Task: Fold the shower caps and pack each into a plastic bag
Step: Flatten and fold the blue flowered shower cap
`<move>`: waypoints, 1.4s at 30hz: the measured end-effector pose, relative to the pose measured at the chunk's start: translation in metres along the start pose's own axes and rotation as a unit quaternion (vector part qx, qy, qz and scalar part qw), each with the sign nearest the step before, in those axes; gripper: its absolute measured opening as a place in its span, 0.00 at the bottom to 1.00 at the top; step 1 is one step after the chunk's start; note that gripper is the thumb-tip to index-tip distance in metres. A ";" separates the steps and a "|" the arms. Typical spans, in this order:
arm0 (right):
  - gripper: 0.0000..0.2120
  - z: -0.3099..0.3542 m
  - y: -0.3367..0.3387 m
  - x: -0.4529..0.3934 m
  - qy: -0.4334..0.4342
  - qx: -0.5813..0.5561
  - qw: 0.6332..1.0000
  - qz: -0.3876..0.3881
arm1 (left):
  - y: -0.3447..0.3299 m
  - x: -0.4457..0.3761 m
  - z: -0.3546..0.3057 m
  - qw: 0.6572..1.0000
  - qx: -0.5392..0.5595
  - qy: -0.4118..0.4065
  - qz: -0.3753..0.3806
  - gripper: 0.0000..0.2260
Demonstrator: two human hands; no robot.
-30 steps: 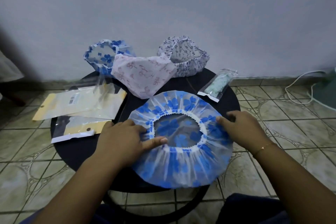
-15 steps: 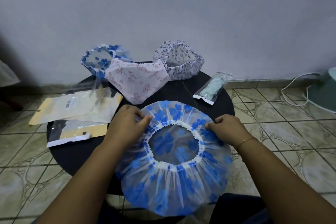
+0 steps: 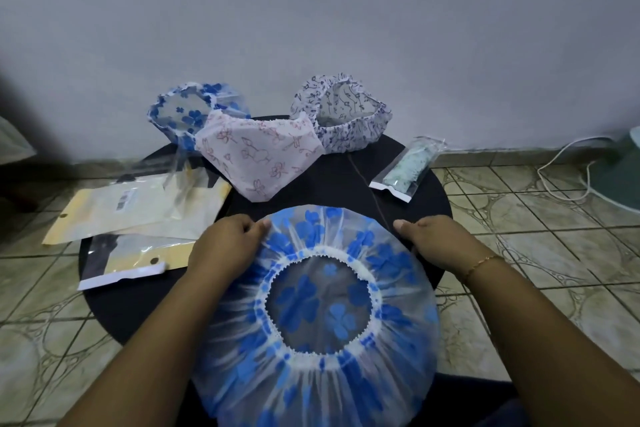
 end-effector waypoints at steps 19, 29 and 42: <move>0.19 0.012 0.001 -0.006 0.053 -0.065 0.992 -0.091 | 0.004 0.001 0.005 0.997 0.082 0.009 -0.006 0.16; 0.20 0.013 0.007 -0.011 0.082 -0.038 0.984 -0.154 | 0.011 0.006 0.008 0.998 -0.049 -0.006 -0.041 0.16; 0.19 -0.002 0.000 0.007 0.010 0.045 0.999 0.001 | 0.016 0.058 -0.053 0.928 -0.047 -0.367 -0.051 0.22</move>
Point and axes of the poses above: each hand's wrist, its own x-axis away from the middle knuckle, its own y-axis out of the back of the hand, z = x × y, the point moved 9 cm from there along -x, towards the middle knuckle, and after that the axes turned 12 degrees about -z, right-handed, at the moved point
